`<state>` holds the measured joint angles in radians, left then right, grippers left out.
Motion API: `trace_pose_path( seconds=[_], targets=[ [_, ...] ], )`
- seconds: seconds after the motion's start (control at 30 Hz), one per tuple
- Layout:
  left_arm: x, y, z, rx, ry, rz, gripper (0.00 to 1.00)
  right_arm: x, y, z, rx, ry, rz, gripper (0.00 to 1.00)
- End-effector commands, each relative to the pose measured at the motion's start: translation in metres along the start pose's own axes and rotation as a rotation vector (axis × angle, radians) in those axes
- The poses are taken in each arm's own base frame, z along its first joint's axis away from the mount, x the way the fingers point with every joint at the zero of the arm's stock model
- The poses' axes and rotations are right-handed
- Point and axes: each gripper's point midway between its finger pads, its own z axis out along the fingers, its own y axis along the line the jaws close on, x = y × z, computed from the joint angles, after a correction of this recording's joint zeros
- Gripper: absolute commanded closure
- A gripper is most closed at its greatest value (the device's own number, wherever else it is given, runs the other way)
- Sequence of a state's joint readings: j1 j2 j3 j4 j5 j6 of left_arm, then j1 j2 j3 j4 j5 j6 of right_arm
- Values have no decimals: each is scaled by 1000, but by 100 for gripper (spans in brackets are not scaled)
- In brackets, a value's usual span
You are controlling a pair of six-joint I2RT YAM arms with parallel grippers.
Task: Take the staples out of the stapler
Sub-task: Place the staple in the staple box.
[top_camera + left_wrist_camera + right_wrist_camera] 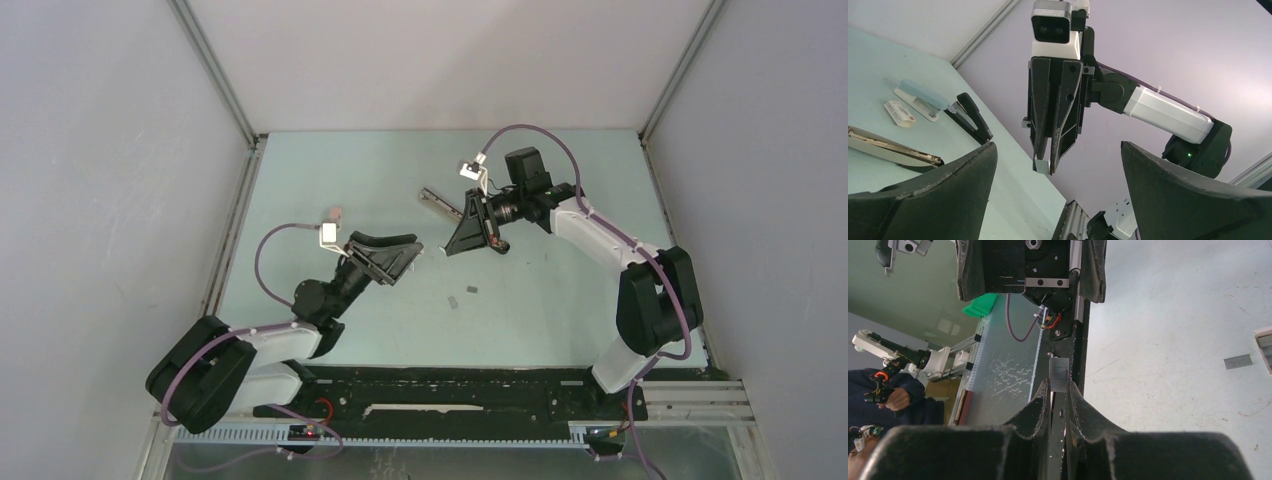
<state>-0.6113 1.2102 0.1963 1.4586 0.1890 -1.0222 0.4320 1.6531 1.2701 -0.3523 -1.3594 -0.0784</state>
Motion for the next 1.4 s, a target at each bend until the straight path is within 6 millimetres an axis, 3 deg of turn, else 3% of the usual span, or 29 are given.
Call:
trace_pose_path(
  seconds=[0.0,0.97,1.37],
  targets=[
    [-9,-17,3,59,-37,2,1,-9,17,0,-27,-11,-49,82],
    [-10,-22,5,68,-47,-7,3,-15,14,-3,-32,-26,-47,82],
    [-9,-26,12,80,-43,-24,3,-28,18,-3,-48,-47,-30,82]
  ],
)
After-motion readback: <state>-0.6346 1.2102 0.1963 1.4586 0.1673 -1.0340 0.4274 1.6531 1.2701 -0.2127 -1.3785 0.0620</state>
